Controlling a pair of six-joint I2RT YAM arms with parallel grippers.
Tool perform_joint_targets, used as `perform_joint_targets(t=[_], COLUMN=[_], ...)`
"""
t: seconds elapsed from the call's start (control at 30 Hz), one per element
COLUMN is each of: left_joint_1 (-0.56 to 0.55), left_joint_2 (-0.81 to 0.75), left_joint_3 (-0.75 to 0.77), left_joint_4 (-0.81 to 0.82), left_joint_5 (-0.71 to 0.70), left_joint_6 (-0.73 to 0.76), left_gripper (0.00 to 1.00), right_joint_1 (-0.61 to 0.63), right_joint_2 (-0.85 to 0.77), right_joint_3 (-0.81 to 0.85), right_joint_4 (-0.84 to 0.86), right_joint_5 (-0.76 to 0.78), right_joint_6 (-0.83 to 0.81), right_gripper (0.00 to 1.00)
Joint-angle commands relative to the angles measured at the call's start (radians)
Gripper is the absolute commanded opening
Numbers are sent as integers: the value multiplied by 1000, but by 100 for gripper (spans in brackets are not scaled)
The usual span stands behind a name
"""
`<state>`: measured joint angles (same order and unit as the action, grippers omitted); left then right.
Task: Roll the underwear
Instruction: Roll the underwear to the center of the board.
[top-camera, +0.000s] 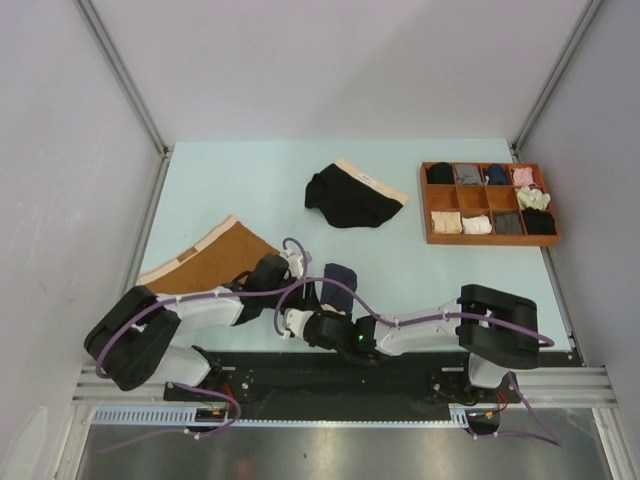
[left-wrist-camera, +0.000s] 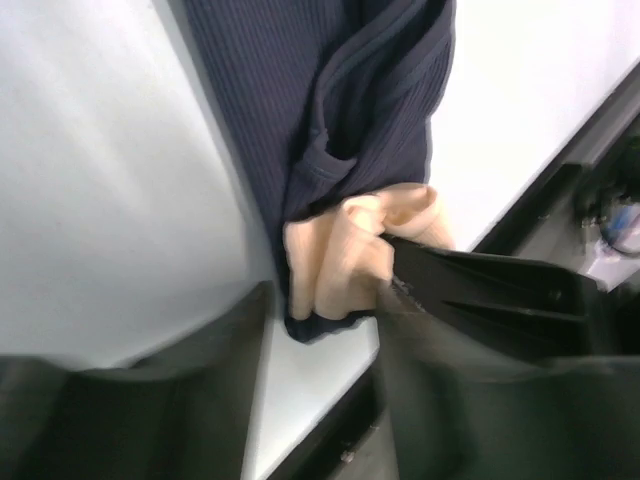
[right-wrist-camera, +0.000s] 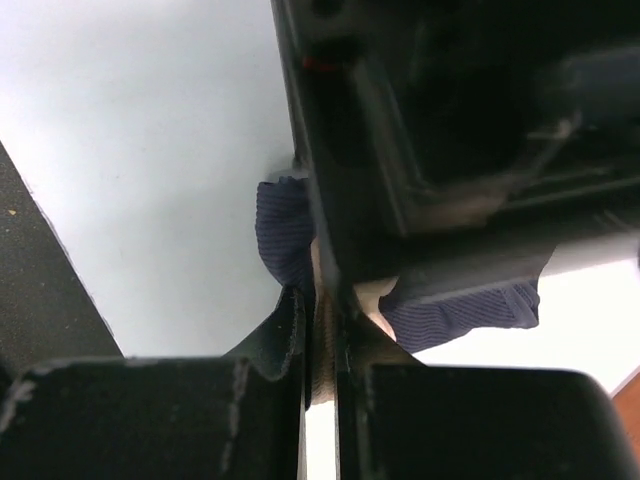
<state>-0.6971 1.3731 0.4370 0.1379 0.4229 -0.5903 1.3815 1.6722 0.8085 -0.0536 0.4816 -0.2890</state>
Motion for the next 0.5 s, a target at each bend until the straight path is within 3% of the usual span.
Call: perform_joint_targets(t=[0.0,0.03,0.13,0.23,0.47], left_joint_1=[40,48,71,80,87], left_joint_2=[-83,-100,-163,-219,-290], left_joint_3=[5,9,19,13,-50], left_joint_4=[-78,-86,-121,-156,-143], left_joint_5=[-18,-32,-101,-193,-286], left_joint_6=[-8,-9,-16,-17,-17], left_gripper=[66,76,92,96,97], right_joint_1=[-13,-16,-36,-73,-205], right_joint_2=[26,14,-29,-66,-129], right_joint_3=[21,27,38,43,52], right_joint_4=[-133,-141,-164,-175,-187], right_joint_5=[-210,-228,-300,-408,-613], right_joint_6=[59,76,96,105,119], right_gripper=[0,0,0,0,0])
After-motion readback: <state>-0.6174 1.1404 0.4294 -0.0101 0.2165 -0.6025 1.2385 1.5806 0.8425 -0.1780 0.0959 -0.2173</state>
